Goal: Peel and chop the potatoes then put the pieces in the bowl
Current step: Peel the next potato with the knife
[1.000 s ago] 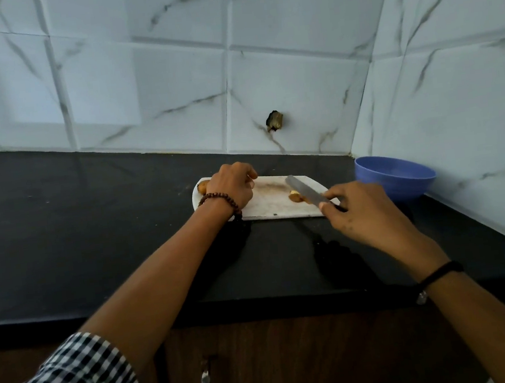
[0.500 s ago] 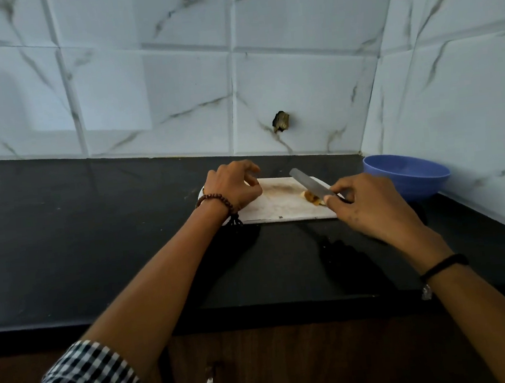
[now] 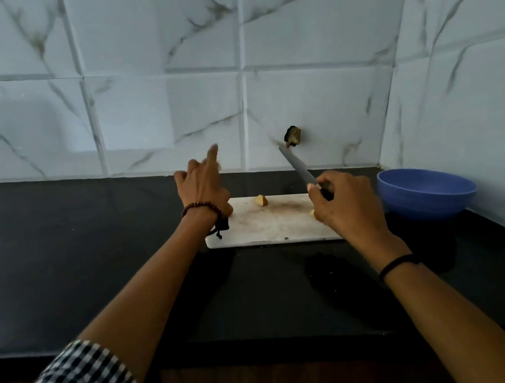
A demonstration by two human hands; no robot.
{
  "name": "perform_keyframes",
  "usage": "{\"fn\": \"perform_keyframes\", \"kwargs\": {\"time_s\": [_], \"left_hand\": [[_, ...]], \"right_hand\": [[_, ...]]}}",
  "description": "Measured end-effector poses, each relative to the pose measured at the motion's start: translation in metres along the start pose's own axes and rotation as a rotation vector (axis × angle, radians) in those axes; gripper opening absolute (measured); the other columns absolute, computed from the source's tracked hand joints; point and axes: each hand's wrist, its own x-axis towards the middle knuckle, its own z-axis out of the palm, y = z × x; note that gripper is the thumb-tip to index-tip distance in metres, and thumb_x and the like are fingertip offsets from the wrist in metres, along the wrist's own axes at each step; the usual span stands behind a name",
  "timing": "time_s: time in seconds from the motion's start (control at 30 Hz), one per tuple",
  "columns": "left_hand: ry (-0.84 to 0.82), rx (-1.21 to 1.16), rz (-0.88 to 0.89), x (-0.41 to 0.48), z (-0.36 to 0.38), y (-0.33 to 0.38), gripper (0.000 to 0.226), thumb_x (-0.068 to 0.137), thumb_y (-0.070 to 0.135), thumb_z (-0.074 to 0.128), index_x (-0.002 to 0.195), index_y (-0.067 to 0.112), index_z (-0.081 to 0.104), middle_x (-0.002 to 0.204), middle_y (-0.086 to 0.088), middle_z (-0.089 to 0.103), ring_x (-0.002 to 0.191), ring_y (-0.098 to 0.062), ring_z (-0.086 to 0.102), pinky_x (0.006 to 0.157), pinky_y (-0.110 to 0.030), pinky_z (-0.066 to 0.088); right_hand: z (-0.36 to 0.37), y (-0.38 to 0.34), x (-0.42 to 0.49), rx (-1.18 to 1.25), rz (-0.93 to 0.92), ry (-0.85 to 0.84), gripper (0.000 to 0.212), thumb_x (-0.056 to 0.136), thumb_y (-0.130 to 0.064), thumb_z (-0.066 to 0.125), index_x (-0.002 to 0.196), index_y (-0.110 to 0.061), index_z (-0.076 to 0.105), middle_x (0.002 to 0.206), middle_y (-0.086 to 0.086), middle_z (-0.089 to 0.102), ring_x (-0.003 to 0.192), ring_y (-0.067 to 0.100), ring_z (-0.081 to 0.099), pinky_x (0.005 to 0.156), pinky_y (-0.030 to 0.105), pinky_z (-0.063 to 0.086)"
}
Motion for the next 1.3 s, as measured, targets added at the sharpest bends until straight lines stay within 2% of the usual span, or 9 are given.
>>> {"fn": "perform_keyframes", "kwargs": {"time_s": [0.07, 0.2, 0.33, 0.67, 0.87, 1.0, 1.1, 1.2, 1.3], "left_hand": [[-0.047, 0.061, 0.043, 0.007, 0.001, 0.007, 0.098, 0.079, 0.001, 0.062, 0.153, 0.030, 0.006, 0.147, -0.005, 0.040, 0.127, -0.028, 0.042, 0.103, -0.046, 0.034], [-0.243, 0.141, 0.270, 0.014, 0.014, 0.027, 0.050, 0.096, 0.018, 0.052, 0.142, 0.034, 0.042, 0.131, -0.002, 0.058, 0.121, -0.022, 0.051, 0.104, -0.040, 0.033], [-0.474, 0.169, 0.364, 0.013, 0.026, 0.039, 0.036, 0.097, 0.030, 0.052, 0.132, 0.037, 0.054, 0.135, 0.010, 0.056, 0.128, -0.016, 0.047, 0.106, -0.038, 0.027], [-0.450, -0.083, 0.295, 0.001, 0.014, 0.041, 0.027, 0.081, 0.049, 0.069, 0.098, 0.029, 0.073, 0.103, 0.009, 0.071, 0.105, -0.014, 0.061, 0.100, -0.042, 0.042], [-0.539, -0.407, 0.290, -0.032, -0.011, 0.042, 0.023, 0.069, 0.045, 0.081, 0.088, 0.032, 0.077, 0.086, 0.015, 0.073, 0.086, 0.001, 0.064, 0.084, -0.027, 0.054], [-0.433, -0.309, 0.263, -0.053, -0.019, 0.047, 0.028, 0.073, 0.049, 0.077, 0.095, 0.032, 0.076, 0.092, 0.015, 0.072, 0.076, 0.005, 0.055, 0.058, -0.008, 0.030], [-0.444, -0.320, 0.246, -0.057, -0.021, 0.045, 0.028, 0.075, 0.048, 0.076, 0.098, 0.032, 0.075, 0.094, 0.015, 0.072, 0.080, 0.005, 0.054, 0.060, -0.007, 0.028], [-0.493, -0.359, 0.240, -0.054, -0.026, 0.040, 0.028, 0.077, 0.039, 0.077, 0.103, 0.029, 0.074, 0.099, 0.012, 0.072, 0.083, 0.004, 0.055, 0.070, -0.009, 0.041], [-0.479, -0.341, 0.228, -0.055, -0.027, 0.041, 0.025, 0.080, 0.038, 0.075, 0.102, 0.028, 0.075, 0.093, 0.013, 0.068, 0.081, 0.004, 0.051, 0.061, -0.005, 0.029]], "right_hand": [[0.000, 0.003, 0.001, -0.005, -0.011, 0.005, 0.020, 0.096, -0.039, 0.061, 0.099, -0.021, 0.067, 0.082, -0.004, 0.068, 0.075, 0.015, 0.067, 0.072, 0.041, 0.060], [0.002, 0.003, 0.000, -0.039, -0.036, 0.014, 0.021, 0.096, -0.041, 0.060, 0.099, -0.021, 0.067, 0.084, -0.004, 0.068, 0.079, 0.018, 0.067, 0.072, 0.043, 0.059], [0.003, 0.002, -0.002, -0.073, -0.045, -0.010, 0.022, 0.096, -0.041, 0.059, 0.101, -0.021, 0.067, 0.086, -0.004, 0.068, 0.082, 0.018, 0.065, 0.073, 0.041, 0.058], [0.004, 0.006, -0.003, -0.069, -0.012, -0.032, 0.023, 0.095, -0.043, 0.060, 0.102, -0.022, 0.068, 0.086, -0.004, 0.066, 0.083, 0.018, 0.064, 0.074, 0.042, 0.058], [0.001, 0.004, -0.007, -0.041, 0.021, -0.058, 0.023, 0.094, -0.041, 0.063, 0.106, -0.023, 0.069, 0.088, -0.004, 0.067, 0.080, 0.014, 0.063, 0.068, 0.037, 0.057], [-0.003, 0.001, -0.012, 0.031, 0.052, -0.058, 0.020, 0.093, -0.040, 0.063, 0.099, -0.023, 0.071, 0.083, -0.004, 0.068, 0.073, 0.014, 0.063, 0.062, 0.031, 0.053], [-0.009, -0.006, -0.016, 0.100, 0.101, -0.086, 0.022, 0.093, -0.040, 0.064, 0.102, -0.022, 0.071, 0.083, -0.004, 0.068, 0.067, 0.014, 0.065, 0.063, 0.038, 0.060], [-0.015, -0.007, -0.021, 0.120, 0.139, -0.181, 0.015, 0.095, -0.034, 0.063, 0.102, -0.021, 0.069, 0.083, -0.002, 0.069, 0.060, 0.009, 0.063, 0.048, 0.020, 0.050], [-0.022, -0.013, -0.030, 0.103, 0.140, -0.308, 0.010, 0.096, -0.032, 0.063, 0.095, -0.023, 0.069, 0.080, -0.001, 0.070, 0.057, 0.009, 0.063, 0.044, 0.018, 0.046]]}}
